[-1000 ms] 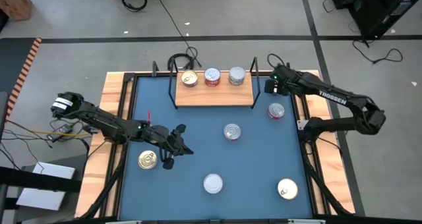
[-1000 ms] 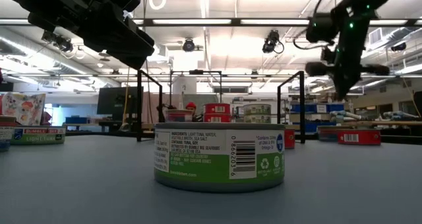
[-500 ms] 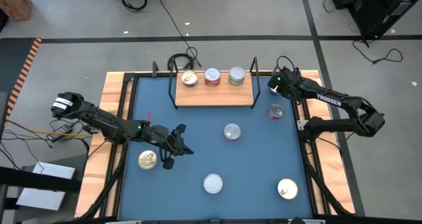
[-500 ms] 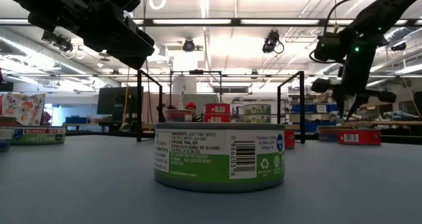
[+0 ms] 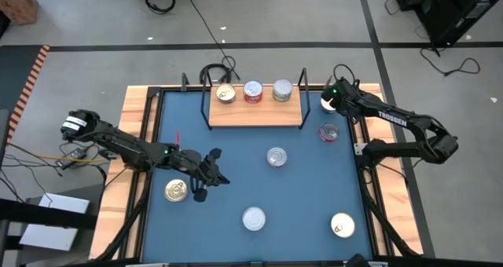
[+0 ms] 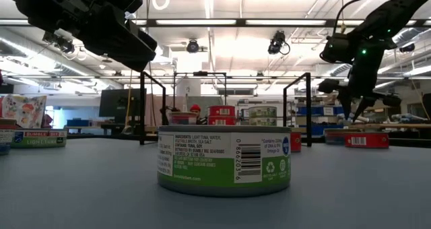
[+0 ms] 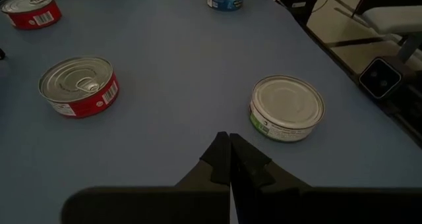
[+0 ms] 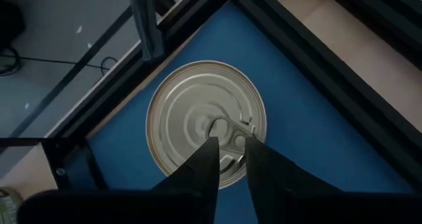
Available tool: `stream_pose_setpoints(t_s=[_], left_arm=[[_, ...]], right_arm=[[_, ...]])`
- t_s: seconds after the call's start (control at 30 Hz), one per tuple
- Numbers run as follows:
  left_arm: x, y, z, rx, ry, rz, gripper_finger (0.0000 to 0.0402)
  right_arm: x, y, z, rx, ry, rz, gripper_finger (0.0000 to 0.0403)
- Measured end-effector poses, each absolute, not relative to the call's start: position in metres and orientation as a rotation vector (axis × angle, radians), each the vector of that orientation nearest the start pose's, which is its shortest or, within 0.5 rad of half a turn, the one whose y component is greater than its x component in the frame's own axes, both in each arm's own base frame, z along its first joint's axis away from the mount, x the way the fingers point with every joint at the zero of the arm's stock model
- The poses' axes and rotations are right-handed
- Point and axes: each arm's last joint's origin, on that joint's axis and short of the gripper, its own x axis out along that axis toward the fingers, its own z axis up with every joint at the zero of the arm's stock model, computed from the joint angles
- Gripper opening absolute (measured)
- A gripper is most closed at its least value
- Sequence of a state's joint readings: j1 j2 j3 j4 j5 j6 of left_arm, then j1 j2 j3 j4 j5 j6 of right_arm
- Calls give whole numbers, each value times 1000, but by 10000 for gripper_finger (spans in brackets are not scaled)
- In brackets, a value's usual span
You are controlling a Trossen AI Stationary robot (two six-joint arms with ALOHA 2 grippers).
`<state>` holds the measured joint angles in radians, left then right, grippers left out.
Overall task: Stack canned seafood by type on shelf
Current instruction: Stack the blue tuna can on top of the other blue tuna can on the shelf
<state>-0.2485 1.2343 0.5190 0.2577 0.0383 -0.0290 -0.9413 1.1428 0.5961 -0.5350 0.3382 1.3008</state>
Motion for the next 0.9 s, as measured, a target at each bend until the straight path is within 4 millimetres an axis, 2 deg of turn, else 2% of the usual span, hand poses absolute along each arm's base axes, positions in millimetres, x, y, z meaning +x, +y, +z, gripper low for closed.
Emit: stream_pose_setpoints(t_s=[0.13,0.33,0.47,0.73,0.9], left_arm=[[236,-61,194,24,462,-276,1],[236,-61,194,40,459,-280,1],[236,-61,194,41,460,-280,2],[236,-61,194,39,460,-280,5],[236,-61,195,38,460,-279,5]], right_arm=[[106,-162,179,1345,188,-1752,82],[99,-157,154,1403,138,-1735,82],[98,-156,146,1405,68,-1713,82],[98,-158,145,1350,47,-1724,72],[97,-158,145,1304,70,-1739,33]])
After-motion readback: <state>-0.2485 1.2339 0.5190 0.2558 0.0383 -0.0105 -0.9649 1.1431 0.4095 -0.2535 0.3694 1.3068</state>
